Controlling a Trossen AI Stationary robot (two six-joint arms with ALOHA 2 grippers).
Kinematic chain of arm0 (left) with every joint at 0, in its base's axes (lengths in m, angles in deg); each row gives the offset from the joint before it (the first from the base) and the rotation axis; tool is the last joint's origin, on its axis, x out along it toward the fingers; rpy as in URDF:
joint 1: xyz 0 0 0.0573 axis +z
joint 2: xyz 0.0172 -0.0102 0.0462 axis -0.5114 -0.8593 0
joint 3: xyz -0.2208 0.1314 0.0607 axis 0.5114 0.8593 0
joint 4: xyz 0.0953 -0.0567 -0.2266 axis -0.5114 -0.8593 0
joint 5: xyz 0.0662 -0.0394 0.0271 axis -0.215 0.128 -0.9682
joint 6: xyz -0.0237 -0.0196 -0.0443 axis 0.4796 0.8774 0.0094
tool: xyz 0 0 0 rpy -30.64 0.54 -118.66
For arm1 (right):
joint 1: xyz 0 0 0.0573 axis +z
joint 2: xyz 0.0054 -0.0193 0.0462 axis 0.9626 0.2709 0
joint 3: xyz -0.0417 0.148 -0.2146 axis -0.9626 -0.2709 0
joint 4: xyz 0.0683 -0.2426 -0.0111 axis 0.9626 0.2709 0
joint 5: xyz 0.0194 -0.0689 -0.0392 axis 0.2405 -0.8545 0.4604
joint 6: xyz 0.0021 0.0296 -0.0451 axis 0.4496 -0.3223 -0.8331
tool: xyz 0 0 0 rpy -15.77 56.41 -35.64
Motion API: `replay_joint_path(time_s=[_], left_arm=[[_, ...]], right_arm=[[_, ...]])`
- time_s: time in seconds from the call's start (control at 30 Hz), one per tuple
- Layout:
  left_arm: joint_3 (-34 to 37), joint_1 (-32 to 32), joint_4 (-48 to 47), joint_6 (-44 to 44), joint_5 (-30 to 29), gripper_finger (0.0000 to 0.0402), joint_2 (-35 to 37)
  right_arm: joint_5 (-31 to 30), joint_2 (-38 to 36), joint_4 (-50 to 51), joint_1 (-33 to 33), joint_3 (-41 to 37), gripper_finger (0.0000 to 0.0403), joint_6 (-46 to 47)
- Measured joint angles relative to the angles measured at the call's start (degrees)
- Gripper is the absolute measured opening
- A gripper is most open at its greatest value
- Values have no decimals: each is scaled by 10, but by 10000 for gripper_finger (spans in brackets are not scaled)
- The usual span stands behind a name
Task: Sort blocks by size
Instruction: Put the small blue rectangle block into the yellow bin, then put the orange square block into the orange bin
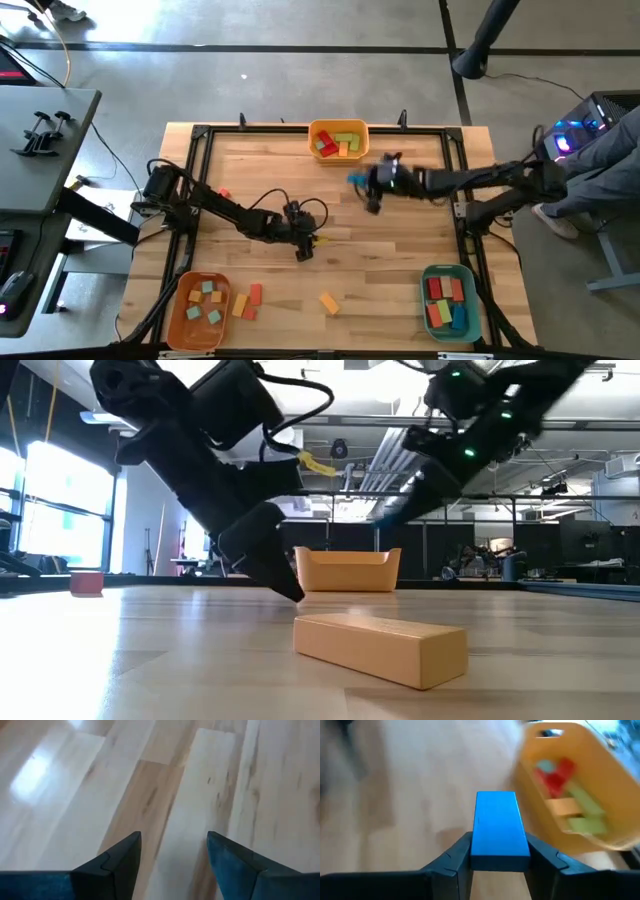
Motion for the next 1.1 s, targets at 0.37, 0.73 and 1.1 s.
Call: replay_joint_path(time_s=[0.37,0.73,1.1], left_arm=[[-1,-1,48,11,-5,213,0],[0,-5,48,26,-5,213,0],[0,-36,44,59,-53,213,0]], right_arm=[[51,188,191,-165,244,130,-33],[53,365,301,-227,451,157,-55],[123,372,345,-264,475,187,-96]])
